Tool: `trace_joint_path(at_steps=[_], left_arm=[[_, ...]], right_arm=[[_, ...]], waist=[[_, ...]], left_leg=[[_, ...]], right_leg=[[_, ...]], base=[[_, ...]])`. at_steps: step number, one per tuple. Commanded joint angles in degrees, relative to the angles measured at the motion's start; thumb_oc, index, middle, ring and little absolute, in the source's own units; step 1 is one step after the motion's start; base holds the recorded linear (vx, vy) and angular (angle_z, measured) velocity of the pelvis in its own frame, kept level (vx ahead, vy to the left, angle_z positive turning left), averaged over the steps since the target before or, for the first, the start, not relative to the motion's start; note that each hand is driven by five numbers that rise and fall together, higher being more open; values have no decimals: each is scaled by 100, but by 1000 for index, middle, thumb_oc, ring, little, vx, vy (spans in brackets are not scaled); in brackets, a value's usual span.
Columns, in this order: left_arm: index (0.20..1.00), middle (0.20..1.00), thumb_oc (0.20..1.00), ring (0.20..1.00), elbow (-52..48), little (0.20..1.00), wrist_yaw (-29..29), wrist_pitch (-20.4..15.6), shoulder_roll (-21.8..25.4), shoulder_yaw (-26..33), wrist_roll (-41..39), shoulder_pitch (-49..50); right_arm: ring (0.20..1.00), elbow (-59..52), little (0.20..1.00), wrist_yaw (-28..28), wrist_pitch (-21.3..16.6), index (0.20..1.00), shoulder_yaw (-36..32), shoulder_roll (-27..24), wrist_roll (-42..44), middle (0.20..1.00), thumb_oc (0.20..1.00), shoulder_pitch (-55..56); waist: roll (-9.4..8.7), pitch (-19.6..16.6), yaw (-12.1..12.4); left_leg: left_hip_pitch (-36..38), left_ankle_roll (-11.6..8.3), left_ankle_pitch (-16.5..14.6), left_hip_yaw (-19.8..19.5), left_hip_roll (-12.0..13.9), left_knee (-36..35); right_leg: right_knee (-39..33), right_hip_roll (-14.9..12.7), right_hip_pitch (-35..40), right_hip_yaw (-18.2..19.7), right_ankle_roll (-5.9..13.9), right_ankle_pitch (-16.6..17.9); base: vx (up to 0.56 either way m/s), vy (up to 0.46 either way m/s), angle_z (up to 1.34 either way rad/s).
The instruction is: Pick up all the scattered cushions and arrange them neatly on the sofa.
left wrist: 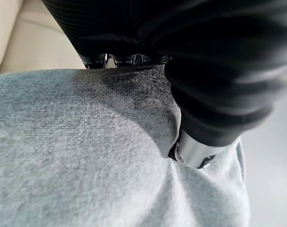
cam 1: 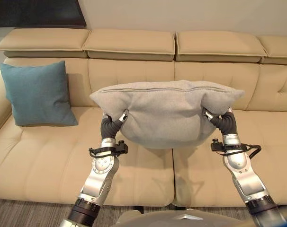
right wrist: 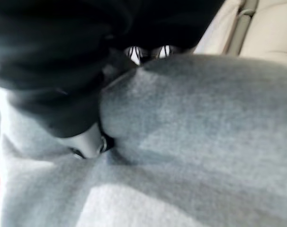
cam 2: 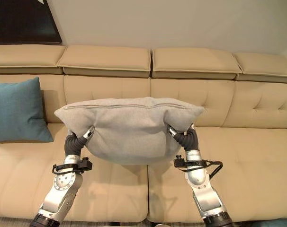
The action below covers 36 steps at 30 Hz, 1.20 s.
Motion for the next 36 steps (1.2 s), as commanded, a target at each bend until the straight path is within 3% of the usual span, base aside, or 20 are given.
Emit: trace_joint_path(at_steps=[1, 4, 6, 9, 15, 26, 30, 31, 32, 33, 34, 35, 36], left_arm=[[200, 200, 200, 200, 45, 200, 145, -443, 6, -434, 421, -1257], [200, 200, 200, 200, 500, 200, 365, -432, -31, -590, 407, -1956], [200, 200, 200, 200, 1222, 200, 581, -463, -71, -862, 258, -3114], [200, 200, 200, 200, 1729, 200, 745, -497, -19, -1006, 229, -3908], [200, 200, 200, 200, 3134, 200, 822, -581, 280, -1394, 47, -5582], [200, 200, 200, 200, 3906, 200, 502, -653, 308, -1619, -350, -6284], [200, 200, 200, 200, 4086, 200, 463, -627, 225, -1640, -364, -6391], [636, 636, 636, 636, 4135, 636, 457, -612, 176, -1654, -369, -6417], [1000, 1000, 1000, 1000, 4187, 1000, 432, -596, 148, -1681, -376, -6440], [1000, 1000, 1000, 1000, 4221, 1000, 420, -593, 132, -1699, -377, -6458], [1000, 1000, 1000, 1000, 4269, 1000, 399, -572, 113, -1731, -383, -6481], [1000, 1000, 1000, 1000, 4311, 1000, 378, -564, 114, -1760, -381, -6509], [1000, 1000, 1000, 1000, 4354, 1000, 346, -548, 138, -1781, -374, -6547]], right_arm=[[200, -101, 200, -332, -445, 200, 267, 144, -272, 200, 200, -1187], [200, 318, 200, -630, -369, 200, 461, 138, -398, 200, 200, -1837], [200, 921, 200, -968, -230, 200, 723, 123, -482, 200, 200, -2863], [200, 1289, 200, -1193, -149, 200, 859, 39, -547, 200, 200, -3532], [200, 2387, 200, -1451, -24, 200, 1214, -299, -433, 200, 200, -5061], [200, 3476, 200, -1324, -3, 200, 1664, -956, -211, 200, 200, -6258], [200, 3722, 200, -1376, 4, 200, 1698, -989, -244, 200, 200, -6339], [200, 3797, 200, -1380, 14, 200, 1713, -976, -254, 200, 200, -6347], [200, 3883, 200, -1384, 27, 200, 1722, -969, -258, 200, 200, -6353], [200, 3944, 200, -1395, 33, 200, 1725, -953, -267, 200, 200, -6367], [495, 4010, 495, -1420, 54, 495, 1727, -938, -278, 495, 495, -6381], [1000, 4088, 1000, -1435, 72, 1000, 1754, -935, -307, 1000, 1000, -6407], [1000, 4181, 1000, -1432, 103, 1000, 1792, -949, -343, 1000, 1000, -6449]], waist=[[-10, -180, 44], [26, -97, 40], [64, 197, 41], [89, 383, 39], [158, 458, -76], [261, 571, -61], [267, 590, -59], [269, 588, -61], [267, 591, -63], [267, 593, -65], [266, 586, -72], [265, 581, -74], [263, 570, -75]], left_leg=[[157, -91, -660, 9, -133, 33], [27, -110, -620, -4, -120, 33], [-359, -130, -489, -56, -126, 33], [-713, -145, -348, -87, -111, 33], [-1666, -234, 18, -63, -156, 33], [-2706, -443, 288, -113, -126, 33], [-2878, -482, 334, -140, -127, 33], [-2905, -490, 340, -156, -128, 33], [-2923, -500, 350, -160, -130, 33], [-2937, -506, 357, -167, -130, 33], [-2952, -511, 358, -183, -132, 33], [-2961, -515, 363, -190, -133, 33], [-2963, -519, 360, -192, -131, 33]], right_leg=[[35, -111, 103, -28, 356, -363], [35, -92, -30, -9, 349, -352], [35, -63, -401, 58, 331, -259], [35, -52, -774, 118, 321, -160], [36, -75, -1686, 200, 337, 134], [41, -171, -2665, 160, 387, 331], [38, -168, -2821, 118, 391, 345], [37, -161, -2846, 106, 390, 348], [35, -159, -2854, 102, 391, 349], [35, -162, -2862, 98, 392, 350], [35, -160, -2882, 87, 393, 354], [35, -158, -2886, 85, 395, 352], [35, -160, -2886, 78, 399, 350]], base=[[0, 0, 0], [-71, -2, 5], [-230, -16, 10], [-167, -7, 6], [-126, -1, -2], [-19, -18, 0], [-11, -35, 9], [-9, -51, 1], [0, 0, 0], [0, 0, 0], [0, 0, 0], [0, 0, 0], [0, 0, 0]])
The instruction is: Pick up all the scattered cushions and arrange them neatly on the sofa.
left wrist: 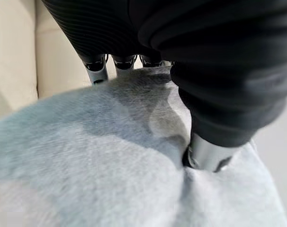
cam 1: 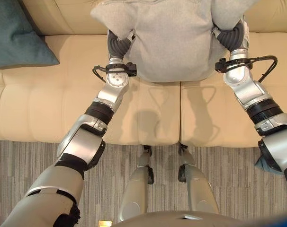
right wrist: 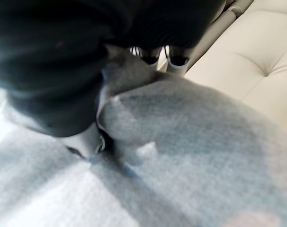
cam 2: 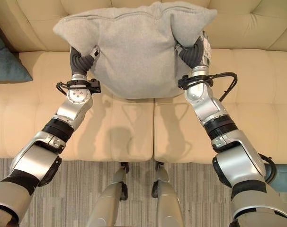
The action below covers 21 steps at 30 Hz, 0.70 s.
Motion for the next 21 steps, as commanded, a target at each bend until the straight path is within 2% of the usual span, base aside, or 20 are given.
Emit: trace_joint_path(at_steps=[1, 5, 8, 9, 14, 16, 19, 21], left_arm=[[1000, 1000, 1000, 1000, 58, 1000, -401, -462, -177, -644, 115, -906], [1000, 1000, 1000, 1000, 663, 1000, -526, -386, 373, -656, -92, -1297], [1000, 1000, 1000, 1000, 925, 1000, -601, -394, 574, -559, -382, -1415], [1000, 1000, 1000, 1000, 1167, 1000, -680, -387, 855, -493, -636, -1521], [1000, 1000, 1000, 1000, 1612, 1000, -940, -272, 1548, -548, -705, -1560], [1000, 1000, 1000, 1000, 1410, 1000, -1004, -273, 1971, -436, -553, -1253], [1000, 1000, 1000, 1000, 835, 1000, -1056, -306, 2224, -188, -381, -583], [1000, 1000, 1000, 1000, 104, 1000, -1064, -348, 2358, 101, -281, 100]], right_arm=[[1000, 192, 1000, 6, -317, 1000, 346, 263, -272, 1000, 1000, -905], [1000, 936, 1000, 108, -178, 1000, 605, -73, -80, 1000, 1000, -1300], [1000, 1273, 1000, 185, -79, 1000, 757, -300, 18, 1000, 1000, -1479], [1000, 1608, 1000, 319, 49, 1000, 934, -580, 124, 1000, 1000, -1621], [1000, 2106, 1000, 568, 113, 1000, 1104, -1138, 443, 1000, 1000, -1746], [1000, 1992, 1000, 645, 68, 1000, 868, -1528, 645, 1000, 1000, -1431], [1000, 1615, 1000, 692, -31, 1000, 387, -1789, 825, 1000, 1000, -780], [1000, 1102, 1000, 746, -81, 1000, -20, -1896, 828, 1000, 1000, -92]], waist=[[-177, -447, 81], [-209, -505, 101], [-220, -519, 108], [-247, -561, 125], [-290, -644, 131], [-293, -705, 128], [-316, -740, 132], [-345, -774, 125]], left_leg=[[267, -496, -568, 5, -126, 28], [317, -508, -578, -1, -116, 28], [341, -513, -578, -4, -122, 28], [376, -516, -585, -17, -121, 28], [486, -512, -604, -10, -104, 28], [602, -507, -641, -10, -93, 28], [763, -496, -689, 7, -74, 28], [893, -486, -734, 24, -65, 28]], right_leg=[[29, -188, 243, 180, 640, -417], [29, -182, 289, 162, 654, -420], [29, -176, 320, 153, 660, -417], [29, -170, 355, 134, 668, -415], [29, -158, 464, 136, 682, -423], [29, -158, 580, 136, 684, -452], [29, -153, 740, 126, 678, -504], [29, -143, 880, 121, 669, -554]], base=[[0, 0, 0], [0, 0, 0], [5, -8, 1], [13, -24, 5], [8, -5, 2], [47, 11, 6], [51, 6, 9], [44, 1, 9]])
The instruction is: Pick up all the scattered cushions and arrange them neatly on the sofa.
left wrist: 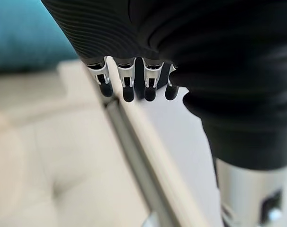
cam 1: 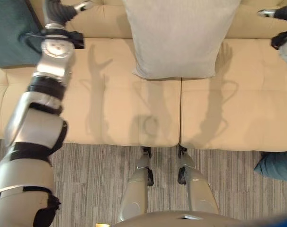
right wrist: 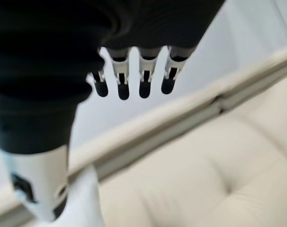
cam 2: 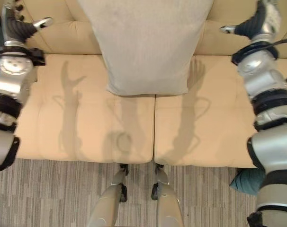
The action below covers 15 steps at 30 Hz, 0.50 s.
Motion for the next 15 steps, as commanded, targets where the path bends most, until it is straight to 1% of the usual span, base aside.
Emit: trace_joint_path(at_steps=[1, 3, 4, 5, 6, 7, 8, 10, 11, 12, 13, 15], left_arm=[[1000, 1000, 1000, 1000, -615, 1000, -68, -387, -211, 163, 312, 791], [1000, 1000, 1000, 1000, -1391, 1000, -98, -422, -304, 613, 393, 1742], [1000, 1000, 1000, 1000, -2055, 1000, -197, -448, -449, 1014, 472, 2655], [1000, 1000, 1000, 1000, -2397, 1000, -258, -464, -574, 1232, 577, 3207], [1000, 1000, 1000, 1000, -2881, 1000, -413, -398, -884, 1534, 694, 4137], [1000, 1000, 1000, 1000, -2902, 1000, -412, -389, -883, 1537, 698, 4158], [1000, 1000, 1000, 1000, -3071, 1000, -607, -327, -1228, 1796, 780, 4973], [1000, 1000, 1000, 1000, -3079, 1000, -769, -251, -1590, 1999, 771, 5664], [1000, 1000, 1000, 1000, -3082, 1000, -841, -214, -1718, 2066, 746, 5975], [1000, 1000, 1000, 1000, -3098, 1000, -843, -210, -1717, 2066, 746, 6002], [1000, 1000, 1000, 1000, -3013, 1000, -1025, -120, -1958, 2163, 806, 6531], [1000, 1000, 1000, 1000, -2790, 1000, -1162, -18, -2145, 2159, 960, 6881]], right_arm=[[1000, -513, 1000, 55, -277, 1000, -350, 182, 134, 1000, 1000, 920], [1000, -1289, 1000, 101, -377, 1000, -914, 224, 24, 1000, 1000, 1842], [1000, -1881, 1000, 210, -420, 1000, -1396, 329, -222, 1000, 1000, 2775], [1000, -2186, 1000, 290, -498, 1000, -1660, 434, -308, 1000, 1000, 3299], [1000, -2638, 1000, 457, -519, 1000, -2005, 666, -576, 1000, 1000, 4155], [1000, -2660, 1000, 459, -512, 1000, -2018, 670, -581, 1000, 1000, 4182], [1000, -2827, 1000, 681, -482, 1000, -2266, 839, -901, 1000, 1000, 4990], [1000, -2937, 1000, 855, -463, 1000, -2538, 1132, -983, 1000, 1000, 5664], [1000, -2977, 1000, 913, -454, 1000, -2610, 1263, -1034, 1000, 1000, 5908], [1000, -2996, 1000, 916, -448, 1000, -2616, 1267, -1039, 1000, 1000, 5938], [1000, -2873, 1000, 1052, -436, 1000, -2700, 1601, -1168, 1000, 1000, 6391], [1000, -2657, 1000, 1134, -437, 1000, -2688, 1861, -1310, 1000, 1000, 6628]], waist=[[-335, -735, 121], [-361, -773, 96], [-387, -807, 86], [-405, -832, 81], [-437, -866, 99], [-443, -877, 96], [-472, -904, 89], [-506, -955, 85], [-507, -971, 92], [-509, -972, 95], [-509, -1010, 110], [-512, -1039, 124]], left_leg=[[430, -356, -700, 199, -69, 28], [551, -332, -726, 212, -63, 28], [699, -308, -774, 218, -52, 28], [789, -297, -801, 237, -43, 28], [1006, -283, -881, 254, -28, 28], [992, -279, -859, 252, -35, 28], [1188, -266, -923, 274, -10, 28], [1324, -232, -944, 282, -8, 28], [1401, -216, -967, 288, -10, 28], [1420, -216, -973, 289, -10, 28], [1572, -202, -998, 299, 4, 28], [1718, -177, -1038, 308, 11, 28]], right_leg=[[28, -156, 310, 204, 573, -441], [28, -173, 426, 194, 560, -467], [28, -162, 576, 182, 551, -516], [28, -166, 664, 173, 547, -548], [28, -141, 883, 166, 537, -626], [28, -149, 871, 164, 537, -611], [28, -135, 1067, 142, 531, -680], [28, -140, 1203, 128, 522, -704], [28, -132, 1286, 125, 518, -728], [28, -132, 1305, 126, 519, -733], [28, -127, 1464, 93, 515, -762], [28, -105, 1625, 95, 502, -806]], base=[[36, 6, 3], [67, 2, -1], [108, -8, -5], [148, -30, -5], [83, -17, -6], [118, -29, -3], [64, -18, 0], [65, -19, 4], [33, -7, 3], [30, -7, -1], [0, 0, 0], [0, 0, 0]])
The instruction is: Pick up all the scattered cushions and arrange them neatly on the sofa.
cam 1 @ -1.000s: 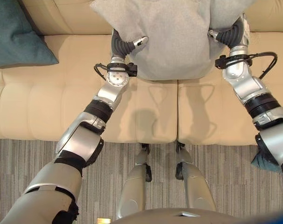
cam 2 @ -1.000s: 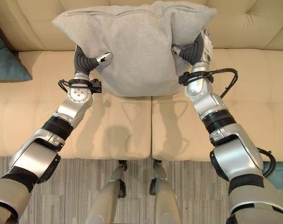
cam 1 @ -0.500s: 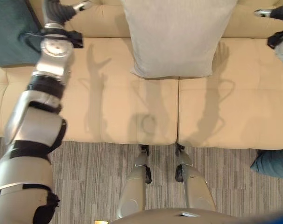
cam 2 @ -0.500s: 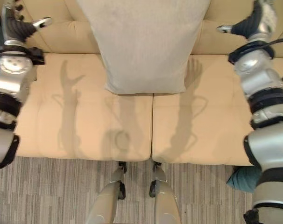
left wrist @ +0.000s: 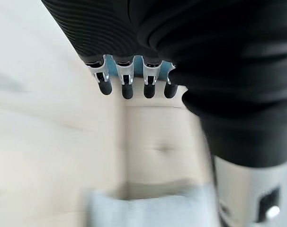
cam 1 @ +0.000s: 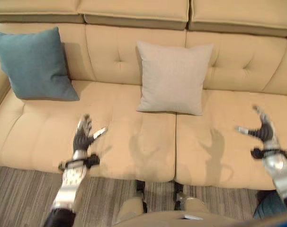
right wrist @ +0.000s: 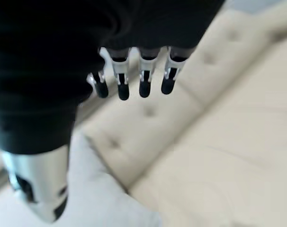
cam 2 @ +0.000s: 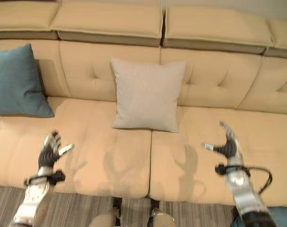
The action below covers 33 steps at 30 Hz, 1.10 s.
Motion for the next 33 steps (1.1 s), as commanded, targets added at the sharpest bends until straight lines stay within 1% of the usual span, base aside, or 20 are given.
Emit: trace_joint_path(at_steps=[1, 6, 7, 8, 11, 15, 17, 18, 19, 20, 22, 23, 24, 25, 27, 29, 31, 33], left_arm=[[1000, 1000, 1000, 1000, 429, 1000, -367, -76, 95, -75, 417, -430], [1000, 1000, 1000, 1000, 1480, 1000, -485, 108, -227, -203, 790, -232], [1000, 1000, 1000, 1000, 2037, 1000, -470, 165, -331, -227, 988, -238], [1000, 1000, 1000, 1000, 2323, 1000, -499, 211, -421, -259, 1029, -252], [1000, 1000, 1000, 1000, 3049, 1000, -464, 264, -500, -316, 1343, -308], [1000, 1000, 1000, 1000, 4104, 1000, -435, 382, -631, -350, 1584, -508], [1000, 1000, 1000, 1000, 4319, 1000, -420, 407, -683, -361, 1642, -546], [1000, 1000, 1000, 1000, 4407, 1000, -410, 417, -713, -376, 1673, -584], [1000, 1000, 1000, 1000, 4411, 1000, -409, 415, -714, -376, 1673, -589], [1000, 1000, 1000, 1000, 4569, 1000, -448, 428, -788, -419, 1696, -651], [1000, 1000, 1000, 1000, 4645, 1000, -460, 418, -852, -433, 1674, -728], [1000, 1000, 1000, 1000, 4647, 1000, -456, 394, -883, -462, 1672, -768], [1000, 1000, 1000, 1000, 4633, 1000, -463, 379, -950, -486, 1604, -813], [1000, 1000, 1000, 1000, 4613, 1000, -461, 389, -965, -536, 1625, -838], [1000, 1000, 1000, 1000, 4642, 1000, -452, 398, -997, -609, 1637, -905], [1000, 1000, 1000, 1000, 4674, 1000, -422, 407, -1015, -689, 1688, -1034], [1000, 1000, 1000, 1000, 4718, 1000, -410, 424, -1011, -768, 1773, -1132], [1000, 1000, 1000, 1000, 4897, 1000, -413, 461, -1025, -813, 1920, -1190]], right_arm=[[1000, 436, 1000, 156, -181, 1000, 85, 23, -312, 1000, 1000, -307], [1000, 1486, 1000, 245, -171, 1000, 289, 460, -229, 1000, 1000, -180], [1000, 1961, 1000, 261, -138, 1000, 417, 584, -279, 1000, 1000, -143], [1000, 2222, 1000, 280, -125, 1000, 487, 681, -253, 1000, 1000, -125], [1000, 2781, 1000, 329, -91, 1000, 630, 829, -251, 1000, 1000, -93], [1000, 3556, 1000, 413, -33, 1000, 912, 1047, -291, 1000, 1000, -182], [1000, 3785, 1000, 408, 2, 1000, 992, 1088, -348, 1000, 1000, -222], [1000, 3901, 1000, 394, 27, 1000, 1020, 1095, -372, 1000, 1000, -258], [1000, 3905, 1000, 393, 25, 1000, 1020, 1095, -372, 1000, 1000, -263], [1000, 4056, 1000, 390, 44, 1000, 1067, 1084, -424, 1000, 1000, -320], [1000, 4166, 1000, 419, 78, 1000, 1098, 1087, -421, 1000, 1000, -395], [1000, 4215, 1000, 435, 98, 1000, 1142, 1096, -432, 1000, 1000, -447], [1000, 4313, 1000, 495, 142, 1000, 1169, 1118, -415, 1000, 1000, -498], [1000, 4379, 1000, 491, 169, 1000, 1185, 1128, -437, 1000, 1000, -511], [1000, 4477, 1000, 460, 213, 1000, 1200, 1152, -521, 1000, 1000, -579], [1000, 4567, 1000, 425, 284, 1000, 1238, 1186, -560, 1000, 1000, -680], [1000, 4572, 1000, 424, 341, 1000, 1315, 1251, -644, 1000, 1000, -726], [1000, 4620, 1000, 410, 376, 1000, 1357, 1340, -671, 1000, 1000, -794]], waist=[[-100, -148, 110], [-90, -181, 130], [-99, -188, 149], [-109, -195, 156], [-97, -204, 148], [-68, -107, 119], [-76, -44, 142], [-96, 7, 160], [-95, 12, 158], [-160, 85, 193], [-200, 126, 197], [-180, 137, 184], [-133, 102, 140], [-116, 81, 118], [-82, 43, 54], [-98, 84, 15], [-125, 153, 28], [-128, 221, 44]], left_leg=[[446, -95, -528, 306, -51, 48], [704, -75, -560, 315, -39, 48], [840, -83, -575, 345, -13, 48], [912, -90, -583, 349, 1, 48], [1053, -110, -587, 324, 50, 48], [1242, -124, -516, 279, 99, 48], [1282, -106, -540, 219, 91, 211], [1238, -93, -645, 104, 54, 398], [1230, -92, -659, 102, 55, 421], [1136, -81, -969, -159, -106, 863], [1153, -67, -1264, -389, -246, 1175], [1204, -81, -1290, -557, -296, 1309], [1335, -75, -1371, -784, -332, 1291], [1370, -24, -1473, -856, -373, 1189], [1488, 84, -1498, -856, -429, 812], [1494, 166, -1468, -871, -560, 672], [1484, 249, -1418, -892, -696, 560], [1489, 310, -1331, -842, -742, 431]], right_leg=[[33, -136, 371, 17, 434, -318], [33, -77, 616, 61, 404, -374], [33, -57, 758, 49, 382, -421], [33, -39, 847, 60, 365, -458], [33, 10, 1012, 69, 314, -545], [33, 98, 1198, 116, 213, -652], [33, 90, 1241, 167, 198, -647], [33, 74, 1237, 215, 189, -610], [33, 75, 1239, 214, 189, -610], [40, -11, 1205, 276, 183, -523], [87, -92, 1117, 338, 182, -438], [118, -100, 1024, 379, 186, -380], [181, -94, 831, 446, 197, -293], [226, -110, 727, 483, 216, -261], [357, -183, 434, 539, 282, -111], [425, -303, 183, 602, 390, 86], [432, -385, 12, 660, 485, 232], [435, -444, -121, 645, 574, 343]], base=[[-33, 1, 0], [-79, -11, -3], [-93, -51, -1], [-78, -57, -2], [-23, -47, -1], [-66, -51, 3], [-101, -10, 1], [-94, 1, -2], [-185, 16, -7], [-188, 37, -10], [-241, 78, -23], [-275, 153, -47], [-254, 173, -51], [-241, 187, -43], [-205, 187, -20], [-253, 203, -17], [-251, 173, -43], [-237, 136, -49]])
